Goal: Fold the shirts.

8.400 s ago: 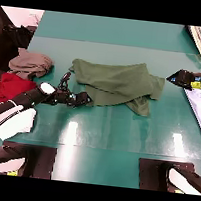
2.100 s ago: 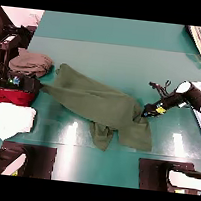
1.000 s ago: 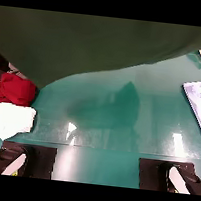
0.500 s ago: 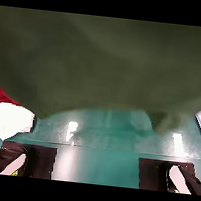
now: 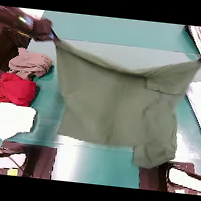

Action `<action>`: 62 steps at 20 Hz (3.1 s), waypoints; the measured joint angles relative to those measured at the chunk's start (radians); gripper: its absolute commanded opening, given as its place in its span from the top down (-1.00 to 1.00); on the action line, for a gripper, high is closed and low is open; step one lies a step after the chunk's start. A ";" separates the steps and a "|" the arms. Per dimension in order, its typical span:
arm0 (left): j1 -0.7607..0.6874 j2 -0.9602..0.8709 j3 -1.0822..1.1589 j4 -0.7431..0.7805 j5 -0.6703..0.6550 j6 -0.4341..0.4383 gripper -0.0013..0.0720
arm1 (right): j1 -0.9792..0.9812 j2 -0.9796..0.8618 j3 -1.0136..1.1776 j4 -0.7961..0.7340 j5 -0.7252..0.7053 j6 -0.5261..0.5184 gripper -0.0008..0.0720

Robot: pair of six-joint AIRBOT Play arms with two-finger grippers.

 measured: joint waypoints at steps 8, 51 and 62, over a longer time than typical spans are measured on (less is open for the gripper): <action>0.000 -0.187 -0.029 0.026 0.332 0.076 0.90 | 0.023 -0.278 0.107 -0.043 -0.235 0.010 0.94; 0.107 0.407 -1.183 -0.053 0.231 0.063 -0.31 | -0.190 0.364 -0.784 0.283 -0.053 -0.206 0.10; 0.107 0.407 -1.238 -0.142 0.302 0.104 -0.31 | -0.159 0.367 -0.789 0.301 -0.052 -0.209 0.10</action>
